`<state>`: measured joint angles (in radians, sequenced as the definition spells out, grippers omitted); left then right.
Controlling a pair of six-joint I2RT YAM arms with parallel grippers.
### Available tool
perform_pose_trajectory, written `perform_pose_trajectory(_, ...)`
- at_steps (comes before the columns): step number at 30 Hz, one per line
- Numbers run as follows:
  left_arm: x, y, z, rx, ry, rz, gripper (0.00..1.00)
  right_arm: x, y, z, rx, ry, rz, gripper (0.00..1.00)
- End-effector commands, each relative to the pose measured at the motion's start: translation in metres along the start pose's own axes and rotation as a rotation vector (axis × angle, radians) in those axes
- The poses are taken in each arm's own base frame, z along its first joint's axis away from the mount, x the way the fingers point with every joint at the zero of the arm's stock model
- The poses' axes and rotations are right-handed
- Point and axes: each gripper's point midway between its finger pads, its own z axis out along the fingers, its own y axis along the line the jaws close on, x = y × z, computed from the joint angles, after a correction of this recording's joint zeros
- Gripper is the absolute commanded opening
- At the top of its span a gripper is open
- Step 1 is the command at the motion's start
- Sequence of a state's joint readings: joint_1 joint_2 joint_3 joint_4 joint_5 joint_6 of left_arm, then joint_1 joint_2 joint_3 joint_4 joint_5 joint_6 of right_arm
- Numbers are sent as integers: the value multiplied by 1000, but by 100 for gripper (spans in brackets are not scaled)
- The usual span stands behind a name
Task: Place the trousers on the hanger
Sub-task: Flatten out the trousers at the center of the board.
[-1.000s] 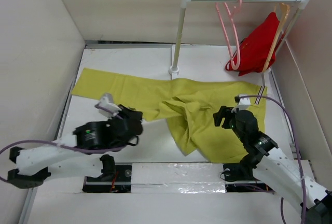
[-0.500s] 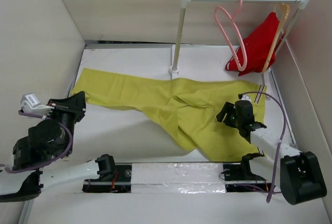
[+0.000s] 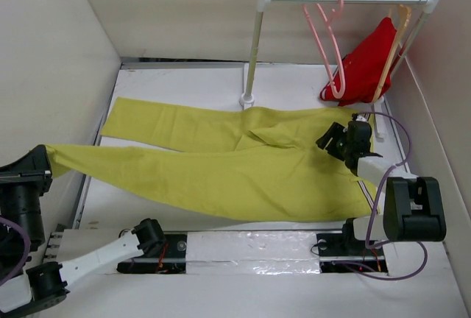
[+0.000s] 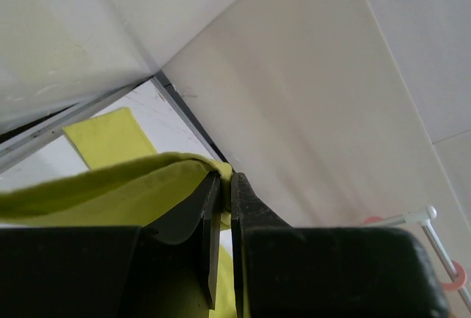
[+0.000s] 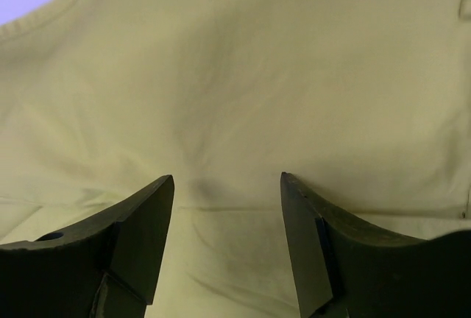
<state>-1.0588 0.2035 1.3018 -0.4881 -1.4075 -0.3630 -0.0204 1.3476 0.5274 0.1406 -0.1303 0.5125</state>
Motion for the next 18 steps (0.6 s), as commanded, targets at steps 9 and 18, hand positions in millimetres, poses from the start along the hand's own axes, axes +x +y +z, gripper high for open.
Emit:
perform_pose_trajectory(9, 30, -48, 1, 128, 41, 85, 0, -61, -1, -15, -31, -170, -18, 63)
perform_pose_trajectory(18, 100, -85, 0, 230, 120, 209, 0, -64, -100, -48, 277, -232, 87, 48)
